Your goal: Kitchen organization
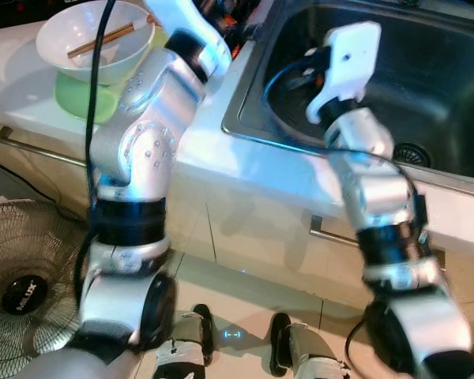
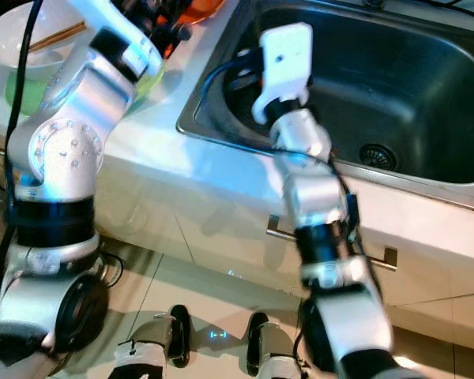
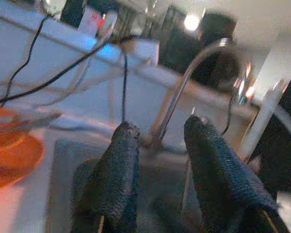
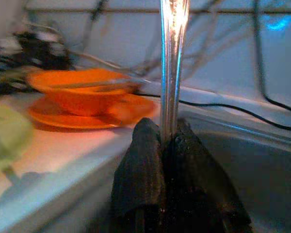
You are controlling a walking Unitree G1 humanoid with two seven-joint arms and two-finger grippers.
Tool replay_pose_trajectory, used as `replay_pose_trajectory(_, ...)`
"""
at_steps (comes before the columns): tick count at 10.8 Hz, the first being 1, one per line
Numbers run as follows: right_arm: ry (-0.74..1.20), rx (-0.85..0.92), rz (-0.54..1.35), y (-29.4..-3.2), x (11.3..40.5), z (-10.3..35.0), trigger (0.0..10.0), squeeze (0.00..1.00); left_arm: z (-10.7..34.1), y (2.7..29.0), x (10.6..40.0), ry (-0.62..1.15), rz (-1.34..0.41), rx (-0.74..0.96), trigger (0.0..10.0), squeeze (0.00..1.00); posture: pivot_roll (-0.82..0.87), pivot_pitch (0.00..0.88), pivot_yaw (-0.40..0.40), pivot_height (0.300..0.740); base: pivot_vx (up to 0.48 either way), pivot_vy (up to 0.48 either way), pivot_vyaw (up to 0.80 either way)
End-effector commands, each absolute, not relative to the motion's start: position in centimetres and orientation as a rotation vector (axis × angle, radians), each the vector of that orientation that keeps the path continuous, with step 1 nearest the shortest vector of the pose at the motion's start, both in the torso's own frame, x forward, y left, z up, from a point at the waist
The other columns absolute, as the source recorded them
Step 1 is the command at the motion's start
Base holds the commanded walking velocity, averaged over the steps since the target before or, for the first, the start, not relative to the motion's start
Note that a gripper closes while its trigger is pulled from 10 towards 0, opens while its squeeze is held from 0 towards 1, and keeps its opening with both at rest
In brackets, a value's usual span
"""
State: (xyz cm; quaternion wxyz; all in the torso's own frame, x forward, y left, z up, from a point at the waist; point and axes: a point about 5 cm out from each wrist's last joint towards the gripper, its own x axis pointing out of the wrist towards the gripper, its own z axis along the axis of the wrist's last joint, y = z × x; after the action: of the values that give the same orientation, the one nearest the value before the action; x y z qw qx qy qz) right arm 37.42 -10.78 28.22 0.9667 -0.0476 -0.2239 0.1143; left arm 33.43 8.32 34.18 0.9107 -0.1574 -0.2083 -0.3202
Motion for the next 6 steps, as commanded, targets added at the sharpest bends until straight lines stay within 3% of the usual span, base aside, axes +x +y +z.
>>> replay_pose_trajectory(1,-0.473,-0.099,0.184,-11.8,37.7,28.7,8.3,0.00,33.2,8.3,33.2,-0.396,-0.666,-0.272,10.0,0.00,0.13,0.232,0.000,0.740,0.000,0.000,0.00)
replay_pose_trajectory(2,-0.477,-0.109,0.172,-12.4,38.1,29.0,10.0,0.00,31.8,8.3,33.2,-0.340,-0.664,-0.244,10.0,0.00,0.13,0.235,0.000,0.740,0.000,0.000,0.00)
replay_pose_trajectory(6,-0.290,-0.134,0.050,-15.2,40.9,26.6,10.0,0.00,25.9,8.8,32.7,-0.103,-0.646,-0.108,10.0,0.00,0.15,0.244,0.000,0.740,0.000,0.000,0.00)
